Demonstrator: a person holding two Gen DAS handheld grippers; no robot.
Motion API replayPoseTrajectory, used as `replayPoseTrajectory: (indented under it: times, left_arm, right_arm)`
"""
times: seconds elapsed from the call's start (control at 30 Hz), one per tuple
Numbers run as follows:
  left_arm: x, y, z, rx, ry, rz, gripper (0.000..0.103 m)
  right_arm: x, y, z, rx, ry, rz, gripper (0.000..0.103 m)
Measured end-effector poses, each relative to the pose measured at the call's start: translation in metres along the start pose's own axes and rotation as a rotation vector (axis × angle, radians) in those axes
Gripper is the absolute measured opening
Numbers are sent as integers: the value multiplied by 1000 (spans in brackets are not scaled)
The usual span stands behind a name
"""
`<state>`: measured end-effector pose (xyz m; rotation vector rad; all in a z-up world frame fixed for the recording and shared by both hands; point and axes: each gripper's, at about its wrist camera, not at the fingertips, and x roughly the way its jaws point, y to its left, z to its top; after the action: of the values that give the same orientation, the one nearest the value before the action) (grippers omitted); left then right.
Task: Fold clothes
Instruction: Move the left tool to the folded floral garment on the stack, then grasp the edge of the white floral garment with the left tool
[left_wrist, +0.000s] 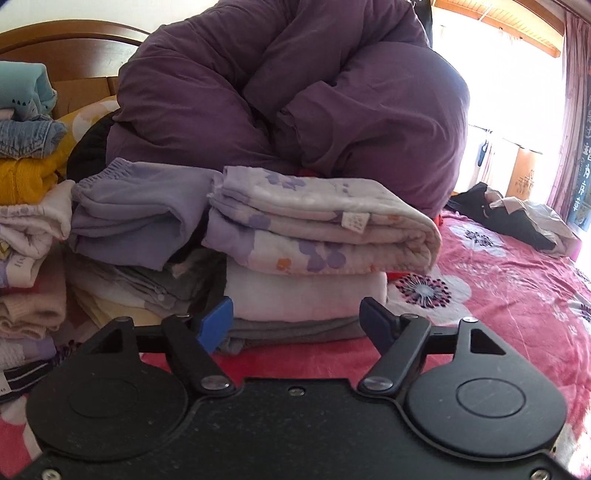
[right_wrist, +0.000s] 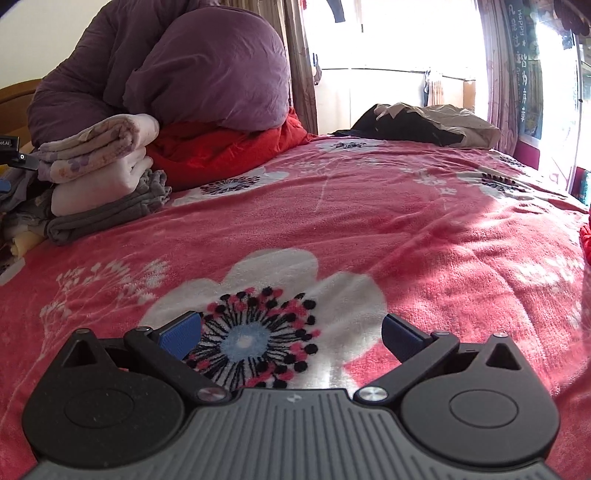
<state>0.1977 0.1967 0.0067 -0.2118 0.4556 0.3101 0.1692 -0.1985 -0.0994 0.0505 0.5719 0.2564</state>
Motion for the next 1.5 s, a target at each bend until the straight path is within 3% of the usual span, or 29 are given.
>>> replayPoseTrajectory:
  times: [0.2, 0.53, 0.67, 0.9, 0.93, 1.2, 1.4, 1.5]
  left_arm:
    - [34, 21, 18, -35, -35, 42, 57]
    - [80, 22, 28, -10, -12, 41, 56]
    - [95, 19, 30, -7, 27, 62, 38]
    - [79, 14, 32, 75, 7, 93, 9]
    - [74, 13, 32, 84, -3, 100, 0]
    - [37, 1, 28, 129, -9, 40, 0]
    - [9, -4, 8, 144, 7, -55, 0]
    - [-6, -6, -4, 155, -7, -42, 0]
  right_arm:
    - [4, -17, -2, 47, 4, 0, 103]
    - [15, -19, -8, 75, 45, 23, 103]
    - [18, -21, -10, 87, 60, 22, 103]
    - [13, -20, -9, 88, 53, 32, 103]
    - [12, -19, -9, 88, 50, 34, 103]
    - [0, -17, -5, 78, 9, 50, 103]
    - [-8, -16, -4, 80, -8, 61, 103]
    - [-9, -17, -2, 88, -15, 65, 103]
